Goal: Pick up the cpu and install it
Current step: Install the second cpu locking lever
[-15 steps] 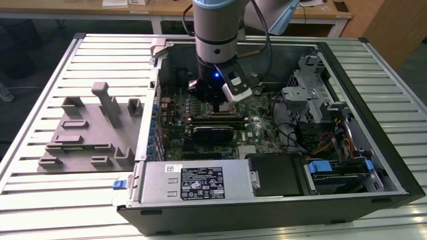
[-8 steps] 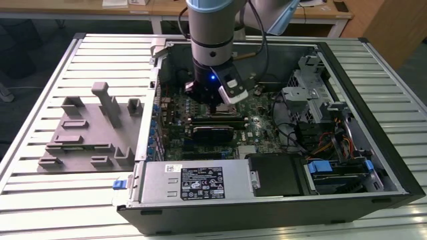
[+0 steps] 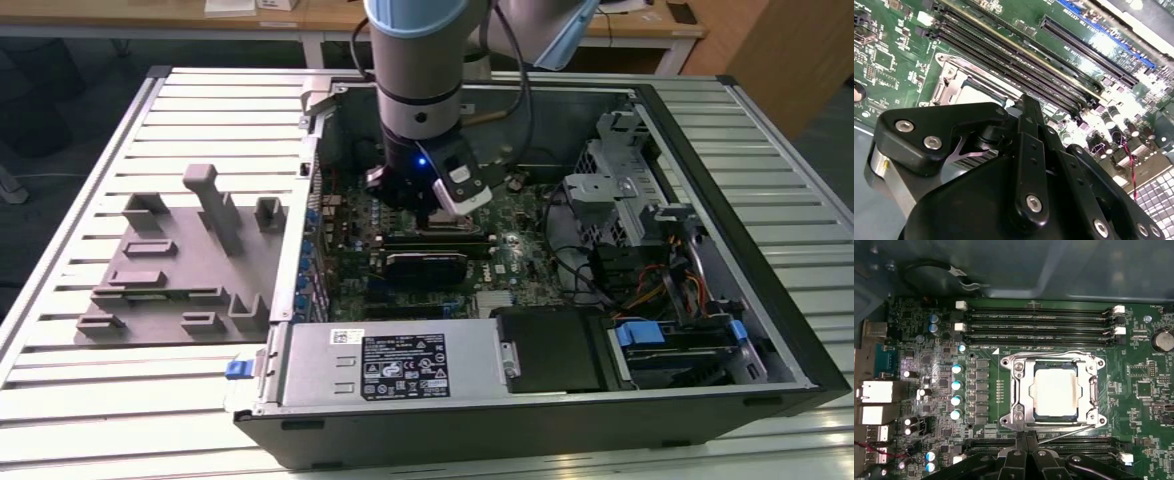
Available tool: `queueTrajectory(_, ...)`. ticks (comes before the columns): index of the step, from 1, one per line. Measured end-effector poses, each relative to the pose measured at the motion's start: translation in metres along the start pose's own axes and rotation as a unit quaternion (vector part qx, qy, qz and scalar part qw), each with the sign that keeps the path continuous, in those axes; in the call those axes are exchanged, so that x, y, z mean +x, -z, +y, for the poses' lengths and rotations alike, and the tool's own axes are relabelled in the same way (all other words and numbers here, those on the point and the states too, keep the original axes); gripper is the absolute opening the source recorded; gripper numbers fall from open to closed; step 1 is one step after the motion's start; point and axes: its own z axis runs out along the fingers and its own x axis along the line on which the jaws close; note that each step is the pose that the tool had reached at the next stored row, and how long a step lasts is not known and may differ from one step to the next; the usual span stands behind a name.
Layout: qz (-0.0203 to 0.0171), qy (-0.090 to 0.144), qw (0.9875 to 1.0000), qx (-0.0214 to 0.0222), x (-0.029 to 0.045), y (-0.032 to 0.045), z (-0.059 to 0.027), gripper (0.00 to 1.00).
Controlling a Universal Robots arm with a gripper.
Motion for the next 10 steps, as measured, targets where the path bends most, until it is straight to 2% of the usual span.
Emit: queueTrajectory(10, 0.0016, 0.004, 1.0000, -0.0044, 0.0011, -0.0049, -0.0078, 0.11)
